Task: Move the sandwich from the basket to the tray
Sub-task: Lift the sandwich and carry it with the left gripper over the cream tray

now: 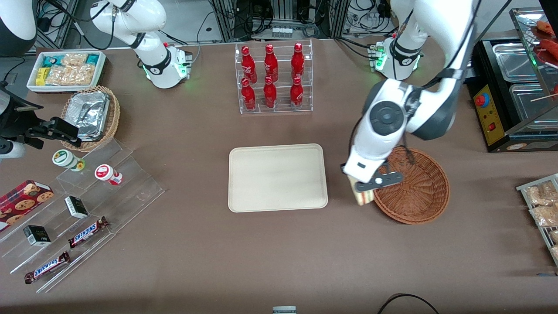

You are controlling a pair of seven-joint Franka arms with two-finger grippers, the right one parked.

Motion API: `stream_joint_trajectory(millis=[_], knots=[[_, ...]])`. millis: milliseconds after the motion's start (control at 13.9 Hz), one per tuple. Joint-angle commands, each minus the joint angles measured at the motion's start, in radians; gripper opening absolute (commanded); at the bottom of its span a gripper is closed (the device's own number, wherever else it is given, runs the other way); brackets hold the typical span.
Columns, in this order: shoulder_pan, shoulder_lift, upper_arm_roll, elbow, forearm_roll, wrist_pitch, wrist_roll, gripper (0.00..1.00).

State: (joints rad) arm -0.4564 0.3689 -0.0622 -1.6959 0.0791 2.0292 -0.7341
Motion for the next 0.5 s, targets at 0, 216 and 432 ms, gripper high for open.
stream_joint_trajectory(millis=[0,216,432], knots=[[-0.059,0.088,0.012,0.123,0.005,-0.035,-0.014,0.09],[-0.112,0.131,0.012,0.15,0.004,-0.033,-0.014,0.09],[-0.191,0.195,0.012,0.215,0.002,-0.03,-0.014,0.09]])
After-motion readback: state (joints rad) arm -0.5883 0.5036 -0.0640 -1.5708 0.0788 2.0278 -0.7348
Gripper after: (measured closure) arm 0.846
